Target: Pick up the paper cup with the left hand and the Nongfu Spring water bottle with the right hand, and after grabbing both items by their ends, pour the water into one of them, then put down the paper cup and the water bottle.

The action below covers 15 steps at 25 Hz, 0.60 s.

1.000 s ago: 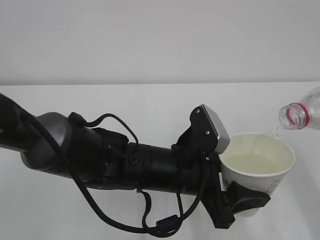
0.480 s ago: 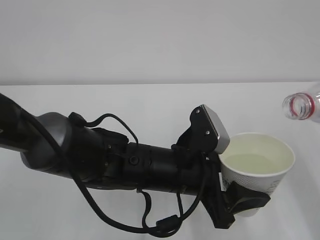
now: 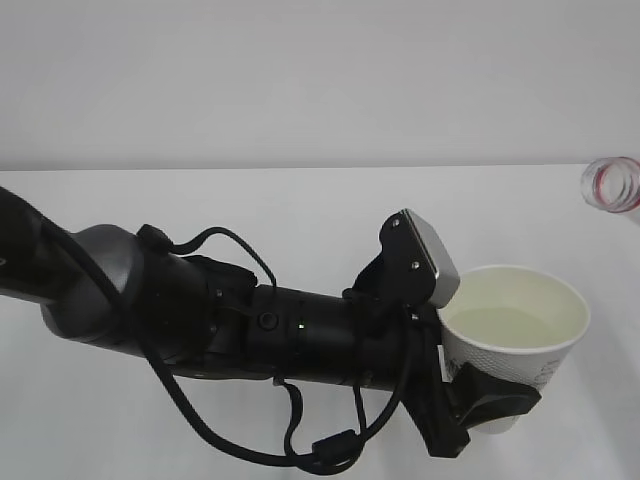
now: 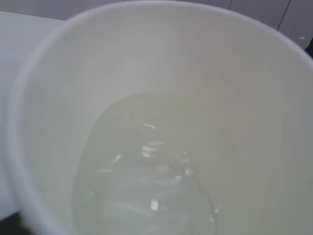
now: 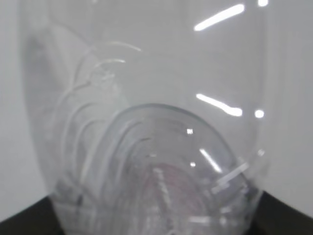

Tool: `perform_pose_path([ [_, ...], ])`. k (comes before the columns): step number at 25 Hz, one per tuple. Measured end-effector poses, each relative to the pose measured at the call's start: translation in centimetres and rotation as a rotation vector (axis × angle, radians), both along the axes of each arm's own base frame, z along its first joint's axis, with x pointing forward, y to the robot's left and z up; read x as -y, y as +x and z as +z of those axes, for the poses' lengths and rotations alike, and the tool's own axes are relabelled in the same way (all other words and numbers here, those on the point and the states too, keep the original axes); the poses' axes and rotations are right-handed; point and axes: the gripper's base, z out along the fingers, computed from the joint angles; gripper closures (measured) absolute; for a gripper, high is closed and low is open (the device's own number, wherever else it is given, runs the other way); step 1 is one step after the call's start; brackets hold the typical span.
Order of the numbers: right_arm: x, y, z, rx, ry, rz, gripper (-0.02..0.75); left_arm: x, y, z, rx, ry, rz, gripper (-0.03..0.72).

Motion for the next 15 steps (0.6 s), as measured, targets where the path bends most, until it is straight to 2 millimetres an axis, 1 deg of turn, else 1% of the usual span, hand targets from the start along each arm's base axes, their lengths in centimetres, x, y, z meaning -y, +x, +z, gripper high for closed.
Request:
perform_pose_path([
  [3,0.01,0.00,0.00,-0.005,0.090,-0.008,0.300,0.00,0.00,0.00,0.000,0.000,0.000,0.181],
  [12,0.01,0.00,0.00,-0.014,0.251,-0.022,0.300,0.00,-0.01,0.00,0.001,0.001,-0.001,0.182],
  [15,0.01,0.00,0.02,-0.017,0.341,-0.030,0.300,0.00,-0.01,0.00,0.001,0.001,-0.001,0.182],
])
